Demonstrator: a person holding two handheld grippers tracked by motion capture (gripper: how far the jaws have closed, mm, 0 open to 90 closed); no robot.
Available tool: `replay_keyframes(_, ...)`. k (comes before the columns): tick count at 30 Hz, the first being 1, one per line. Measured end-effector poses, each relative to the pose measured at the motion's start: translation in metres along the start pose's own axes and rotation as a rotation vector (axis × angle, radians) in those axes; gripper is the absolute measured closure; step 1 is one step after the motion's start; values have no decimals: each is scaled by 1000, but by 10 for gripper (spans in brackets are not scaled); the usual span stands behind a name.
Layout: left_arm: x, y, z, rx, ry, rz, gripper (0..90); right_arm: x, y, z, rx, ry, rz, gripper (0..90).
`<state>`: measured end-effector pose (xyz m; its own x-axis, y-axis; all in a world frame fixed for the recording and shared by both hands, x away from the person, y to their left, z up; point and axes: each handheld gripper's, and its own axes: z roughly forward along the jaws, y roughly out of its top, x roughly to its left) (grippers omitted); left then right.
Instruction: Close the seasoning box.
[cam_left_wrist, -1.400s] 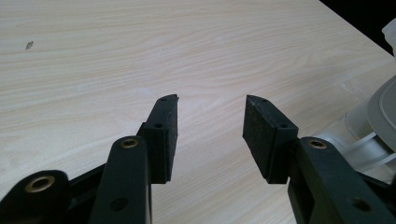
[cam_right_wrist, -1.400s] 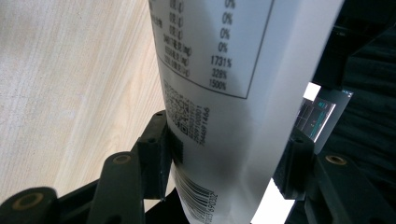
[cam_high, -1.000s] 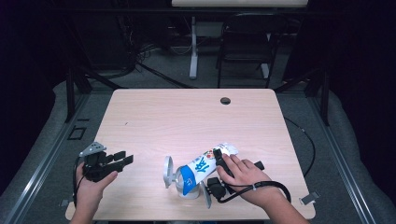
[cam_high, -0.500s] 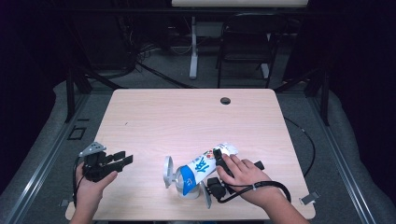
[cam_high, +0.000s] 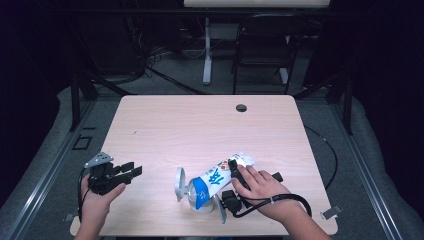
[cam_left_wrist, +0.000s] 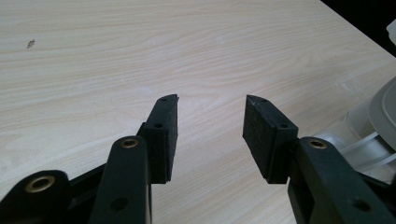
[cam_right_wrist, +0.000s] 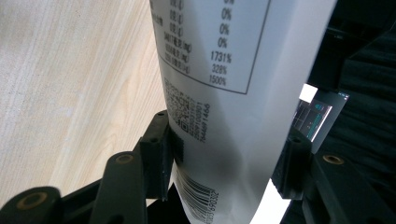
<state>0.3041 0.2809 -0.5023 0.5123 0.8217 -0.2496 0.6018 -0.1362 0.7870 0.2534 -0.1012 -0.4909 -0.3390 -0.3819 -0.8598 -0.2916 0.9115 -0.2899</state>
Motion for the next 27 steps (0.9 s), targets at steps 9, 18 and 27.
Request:
replay_keyframes(9, 0, 0, 0, 0, 0, -1, 553, 0, 0, 0, -1, -1, -1, 491)
replay_keyframes(18, 0, 0, 1, 3, -1, -3, 554, 0, 0, 0, -1, -4, -7, 493)
replay_keyframes(27, 0, -1, 1, 6, 0, -3, 554, 0, 0, -1, -3, -8, -9, 497)
